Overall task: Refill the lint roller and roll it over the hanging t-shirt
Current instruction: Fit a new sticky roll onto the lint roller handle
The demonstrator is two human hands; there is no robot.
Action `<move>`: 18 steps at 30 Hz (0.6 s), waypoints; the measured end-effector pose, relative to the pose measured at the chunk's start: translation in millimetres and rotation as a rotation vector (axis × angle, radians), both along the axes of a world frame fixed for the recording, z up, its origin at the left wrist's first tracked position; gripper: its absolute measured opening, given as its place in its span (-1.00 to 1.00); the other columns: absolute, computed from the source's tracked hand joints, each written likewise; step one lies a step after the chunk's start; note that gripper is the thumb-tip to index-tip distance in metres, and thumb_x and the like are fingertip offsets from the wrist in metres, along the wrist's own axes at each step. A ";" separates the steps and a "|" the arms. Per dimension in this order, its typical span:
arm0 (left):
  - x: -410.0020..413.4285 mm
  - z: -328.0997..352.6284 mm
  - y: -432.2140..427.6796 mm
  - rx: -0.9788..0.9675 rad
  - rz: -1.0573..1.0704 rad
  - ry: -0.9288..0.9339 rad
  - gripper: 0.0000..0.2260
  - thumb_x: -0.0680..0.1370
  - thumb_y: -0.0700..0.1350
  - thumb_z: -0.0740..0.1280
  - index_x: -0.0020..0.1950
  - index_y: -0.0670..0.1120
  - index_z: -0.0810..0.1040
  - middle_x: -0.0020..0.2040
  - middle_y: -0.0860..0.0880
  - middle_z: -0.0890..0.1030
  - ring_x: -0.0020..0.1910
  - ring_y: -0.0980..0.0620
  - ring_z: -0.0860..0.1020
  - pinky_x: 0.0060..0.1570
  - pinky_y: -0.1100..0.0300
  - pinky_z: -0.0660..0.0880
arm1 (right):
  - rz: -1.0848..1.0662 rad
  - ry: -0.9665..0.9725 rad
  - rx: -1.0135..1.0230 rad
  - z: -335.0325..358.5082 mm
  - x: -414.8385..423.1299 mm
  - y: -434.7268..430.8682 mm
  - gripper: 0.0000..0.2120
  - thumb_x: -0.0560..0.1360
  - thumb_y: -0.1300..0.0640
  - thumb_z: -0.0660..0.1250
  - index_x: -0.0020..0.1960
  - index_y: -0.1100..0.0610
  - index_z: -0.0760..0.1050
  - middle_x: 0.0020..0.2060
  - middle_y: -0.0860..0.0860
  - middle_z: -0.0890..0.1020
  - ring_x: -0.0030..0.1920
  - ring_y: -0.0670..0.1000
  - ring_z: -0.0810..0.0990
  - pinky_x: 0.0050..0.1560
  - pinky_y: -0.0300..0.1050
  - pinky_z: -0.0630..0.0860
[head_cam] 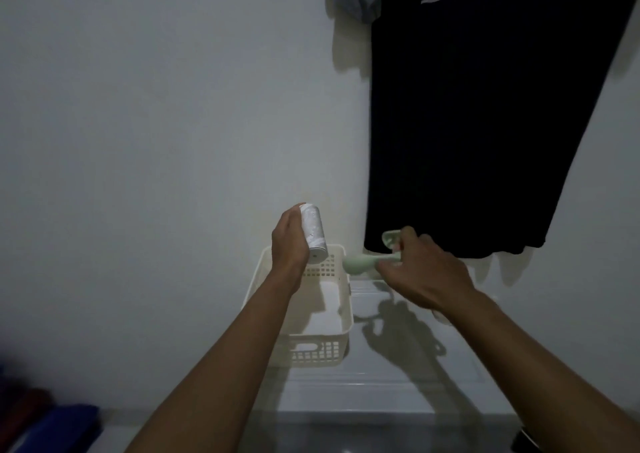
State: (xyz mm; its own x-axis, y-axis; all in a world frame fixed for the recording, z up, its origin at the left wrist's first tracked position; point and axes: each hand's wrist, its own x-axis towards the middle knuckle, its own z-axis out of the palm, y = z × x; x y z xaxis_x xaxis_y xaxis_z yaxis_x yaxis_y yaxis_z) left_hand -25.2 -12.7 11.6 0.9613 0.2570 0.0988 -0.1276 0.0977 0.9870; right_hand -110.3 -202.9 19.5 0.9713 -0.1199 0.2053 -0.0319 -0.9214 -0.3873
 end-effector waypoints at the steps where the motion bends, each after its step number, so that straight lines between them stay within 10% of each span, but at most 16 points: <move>1: -0.1 2.4 -1.0 -0.025 0.025 0.002 -0.68 0.66 0.12 0.17 0.22 0.04 0.64 0.04 -0.04 0.64 -0.09 -0.03 0.61 -0.12 0.09 0.56 | 0.053 -0.041 0.010 7.8 -2.2 1.3 -0.54 0.47 -0.38 0.21 0.17 -0.08 0.30 0.03 -0.03 0.49 -0.14 0.00 0.50 -0.19 -0.07 0.39; 7: 1.7 11.6 10.5 -0.291 -0.156 0.049 -0.68 0.67 0.14 0.24 0.25 -0.05 0.55 0.07 -0.26 0.62 -0.28 -0.09 0.64 -0.29 0.13 0.63 | 0.299 -0.278 0.017 18.9 -8.7 12.8 -0.45 0.31 -0.54 0.28 -0.03 -0.11 0.29 -0.12 -0.15 0.43 -0.26 -0.11 0.46 -0.33 -0.17 0.31; 18: -8.5 13.8 25.4 -0.133 -0.400 0.003 -0.60 0.68 0.12 0.22 0.38 -0.11 0.54 0.13 -0.21 0.69 -0.22 -0.07 0.70 -0.28 0.09 0.62 | 0.337 -0.423 -0.065 1.6 5.2 29.5 -0.36 0.28 -0.58 0.27 0.01 -0.07 0.32 -0.11 -0.15 0.38 -0.30 -0.11 0.44 -0.40 -0.26 0.29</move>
